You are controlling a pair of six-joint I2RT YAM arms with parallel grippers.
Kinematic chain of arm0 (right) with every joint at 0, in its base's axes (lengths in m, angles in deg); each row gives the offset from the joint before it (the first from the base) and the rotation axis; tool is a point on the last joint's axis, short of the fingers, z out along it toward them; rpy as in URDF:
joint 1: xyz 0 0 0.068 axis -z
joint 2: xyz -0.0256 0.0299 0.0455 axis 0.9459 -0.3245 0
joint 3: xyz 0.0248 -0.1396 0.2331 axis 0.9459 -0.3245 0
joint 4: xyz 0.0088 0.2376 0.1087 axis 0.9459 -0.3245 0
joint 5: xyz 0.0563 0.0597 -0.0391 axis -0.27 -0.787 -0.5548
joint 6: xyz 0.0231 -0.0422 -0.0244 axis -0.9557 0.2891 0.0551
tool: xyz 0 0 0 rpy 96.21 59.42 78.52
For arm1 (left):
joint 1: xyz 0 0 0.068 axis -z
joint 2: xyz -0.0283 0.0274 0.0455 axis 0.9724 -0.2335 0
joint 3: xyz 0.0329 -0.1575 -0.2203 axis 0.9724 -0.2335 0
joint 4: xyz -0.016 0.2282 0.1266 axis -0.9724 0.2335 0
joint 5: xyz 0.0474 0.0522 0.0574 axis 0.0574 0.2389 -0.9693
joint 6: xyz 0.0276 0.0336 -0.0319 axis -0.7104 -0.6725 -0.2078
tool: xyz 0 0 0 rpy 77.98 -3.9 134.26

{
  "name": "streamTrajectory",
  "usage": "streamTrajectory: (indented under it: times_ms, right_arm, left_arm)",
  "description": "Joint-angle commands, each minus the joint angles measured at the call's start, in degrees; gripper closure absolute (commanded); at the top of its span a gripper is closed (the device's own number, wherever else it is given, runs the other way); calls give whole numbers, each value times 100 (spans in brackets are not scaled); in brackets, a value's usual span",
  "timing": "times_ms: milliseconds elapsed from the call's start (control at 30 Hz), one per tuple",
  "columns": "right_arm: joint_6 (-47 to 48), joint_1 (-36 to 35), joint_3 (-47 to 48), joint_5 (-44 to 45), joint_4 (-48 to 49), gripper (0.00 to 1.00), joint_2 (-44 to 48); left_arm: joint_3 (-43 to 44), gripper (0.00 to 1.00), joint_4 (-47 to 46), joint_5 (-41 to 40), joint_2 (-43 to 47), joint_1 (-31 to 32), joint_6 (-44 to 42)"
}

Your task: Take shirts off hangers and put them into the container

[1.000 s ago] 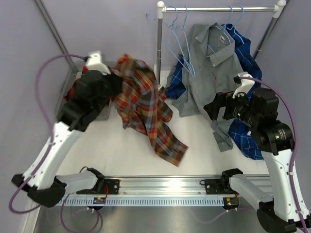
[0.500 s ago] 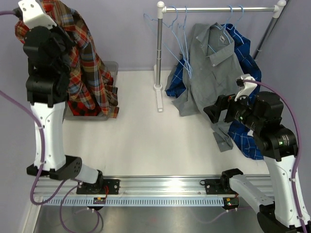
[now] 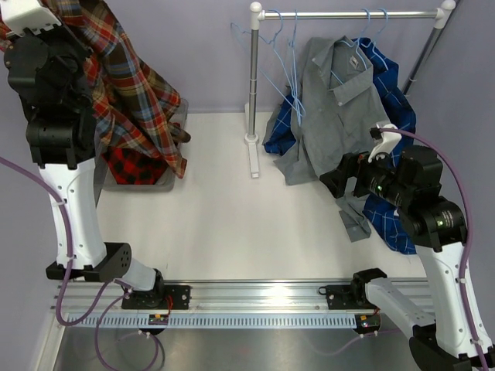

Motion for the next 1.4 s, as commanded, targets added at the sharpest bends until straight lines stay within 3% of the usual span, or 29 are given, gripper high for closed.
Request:
streamTrajectory:
  times_ms: [0,233,400,533,833,1133,1367]
  right_arm:
    - [17,21,-35,-282,104,0,8]
    - [9,21,-44,-378,166,1,-53]
    - [0,21,-88,-396,192,1,-80]
    - [9,21,-184,-370,175,1,-36]
    - [35,21,-246,-273,26,1,-88]
    - [35,21,-343,-80,-62,0,-211]
    - [26,21,-290,26,-124,0,-308]
  left_arm:
    - [93,100,-1018,-262,281,-57,-731]
    - [-610,99,-1255,-316,360,-109,-952]
    - [-1523,98,-1509,71,342,-109,-521]
    - [-2822,98,-2142,465,281,-162,-442]
    - [-3862,100,-2776,1108,-246,-698,173]
    - [-4969,100,-2355,1592,-966,-795,1078]
    - [-4910,100,-1678,1846,-2003,-1119,1737]
